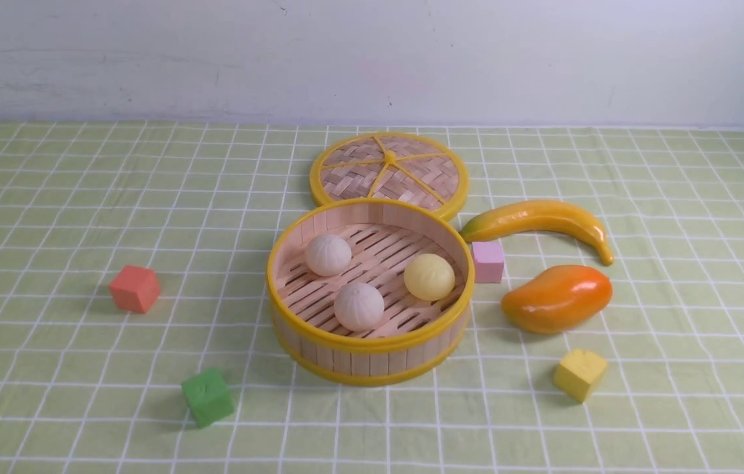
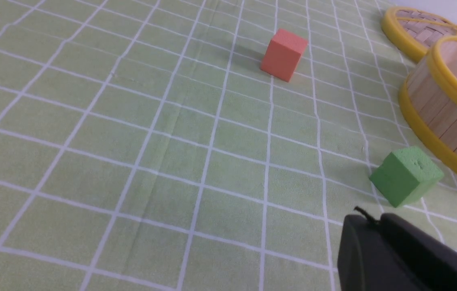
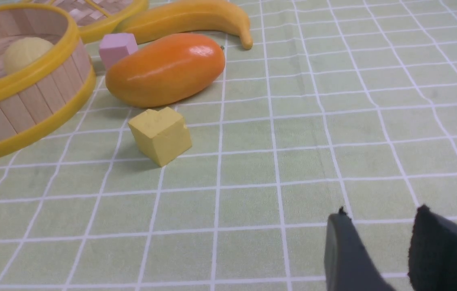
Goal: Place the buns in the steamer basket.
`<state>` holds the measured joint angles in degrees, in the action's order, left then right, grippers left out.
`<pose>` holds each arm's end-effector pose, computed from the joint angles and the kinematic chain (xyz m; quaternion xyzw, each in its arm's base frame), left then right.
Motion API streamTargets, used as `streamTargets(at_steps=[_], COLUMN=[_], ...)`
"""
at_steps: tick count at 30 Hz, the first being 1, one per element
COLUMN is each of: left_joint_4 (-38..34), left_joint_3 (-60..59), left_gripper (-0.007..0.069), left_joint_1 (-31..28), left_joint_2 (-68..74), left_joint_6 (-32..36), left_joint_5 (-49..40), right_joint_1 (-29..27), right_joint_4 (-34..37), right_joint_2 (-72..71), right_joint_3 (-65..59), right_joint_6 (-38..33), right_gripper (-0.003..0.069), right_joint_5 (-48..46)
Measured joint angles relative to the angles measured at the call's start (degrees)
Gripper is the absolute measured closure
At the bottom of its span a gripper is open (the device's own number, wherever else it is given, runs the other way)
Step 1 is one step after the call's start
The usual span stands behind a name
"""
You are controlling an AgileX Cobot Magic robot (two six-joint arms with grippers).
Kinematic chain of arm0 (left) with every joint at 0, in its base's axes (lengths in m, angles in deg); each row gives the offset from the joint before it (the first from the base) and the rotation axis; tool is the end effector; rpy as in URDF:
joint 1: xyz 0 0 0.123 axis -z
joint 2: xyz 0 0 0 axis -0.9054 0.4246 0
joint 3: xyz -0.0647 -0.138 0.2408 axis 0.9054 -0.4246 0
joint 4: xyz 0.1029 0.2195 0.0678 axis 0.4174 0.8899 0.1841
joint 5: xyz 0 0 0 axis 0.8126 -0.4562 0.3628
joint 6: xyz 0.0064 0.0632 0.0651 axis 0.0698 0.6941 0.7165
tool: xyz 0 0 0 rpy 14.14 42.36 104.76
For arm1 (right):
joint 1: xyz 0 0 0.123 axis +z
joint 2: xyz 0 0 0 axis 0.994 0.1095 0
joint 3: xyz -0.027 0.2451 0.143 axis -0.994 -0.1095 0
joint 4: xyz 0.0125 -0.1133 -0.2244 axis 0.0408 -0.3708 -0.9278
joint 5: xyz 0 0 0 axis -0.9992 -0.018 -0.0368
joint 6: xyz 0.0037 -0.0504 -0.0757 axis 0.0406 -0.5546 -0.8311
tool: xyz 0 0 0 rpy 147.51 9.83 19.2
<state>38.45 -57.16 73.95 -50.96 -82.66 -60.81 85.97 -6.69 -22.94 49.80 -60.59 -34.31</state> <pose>0.0528 0.0016 0.1714 -0.1132 0.7937 -0.1112 0.5873 0.0519 0.0014 0.1730 0.0339 0.8070 0.0437 0.5880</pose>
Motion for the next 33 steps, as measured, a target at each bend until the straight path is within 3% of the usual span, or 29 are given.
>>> streamTargets(at_steps=[33], left_joint_4=[0.0], left_joint_3=[0.0], left_gripper=[0.0567], left_joint_1=[0.0], left_joint_2=[0.0], left_joint_6=[0.0], left_joint_5=[-0.1], right_joint_1=[0.0], right_joint_4=[0.0], right_joint_2=[0.0], right_joint_3=[0.0], right_joint_6=[0.0], right_gripper=[0.0418], right_joint_5=[0.0])
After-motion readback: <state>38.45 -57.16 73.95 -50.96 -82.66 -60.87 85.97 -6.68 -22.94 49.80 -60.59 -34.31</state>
